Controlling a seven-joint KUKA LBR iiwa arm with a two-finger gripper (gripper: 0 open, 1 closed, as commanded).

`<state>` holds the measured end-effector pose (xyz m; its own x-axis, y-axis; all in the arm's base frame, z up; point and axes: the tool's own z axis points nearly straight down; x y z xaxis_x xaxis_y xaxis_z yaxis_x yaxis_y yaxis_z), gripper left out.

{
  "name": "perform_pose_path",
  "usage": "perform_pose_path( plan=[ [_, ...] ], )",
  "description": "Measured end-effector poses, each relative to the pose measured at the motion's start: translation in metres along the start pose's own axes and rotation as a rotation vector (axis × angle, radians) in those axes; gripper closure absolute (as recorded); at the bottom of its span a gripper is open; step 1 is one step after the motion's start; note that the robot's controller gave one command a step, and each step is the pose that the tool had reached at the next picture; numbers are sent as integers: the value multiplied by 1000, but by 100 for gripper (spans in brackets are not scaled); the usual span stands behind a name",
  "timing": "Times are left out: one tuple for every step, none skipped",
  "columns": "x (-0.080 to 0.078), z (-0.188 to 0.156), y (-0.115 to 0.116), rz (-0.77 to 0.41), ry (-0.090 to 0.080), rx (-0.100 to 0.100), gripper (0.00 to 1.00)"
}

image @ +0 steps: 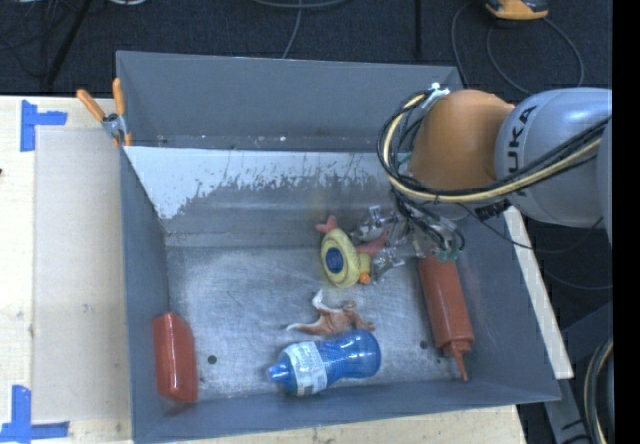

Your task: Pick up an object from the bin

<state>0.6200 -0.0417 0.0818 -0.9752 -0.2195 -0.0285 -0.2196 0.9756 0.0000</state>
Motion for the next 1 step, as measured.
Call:
perform_pose_path(
  plan=[
    [0,-10,0,-1,9,0,100]
  ],
)
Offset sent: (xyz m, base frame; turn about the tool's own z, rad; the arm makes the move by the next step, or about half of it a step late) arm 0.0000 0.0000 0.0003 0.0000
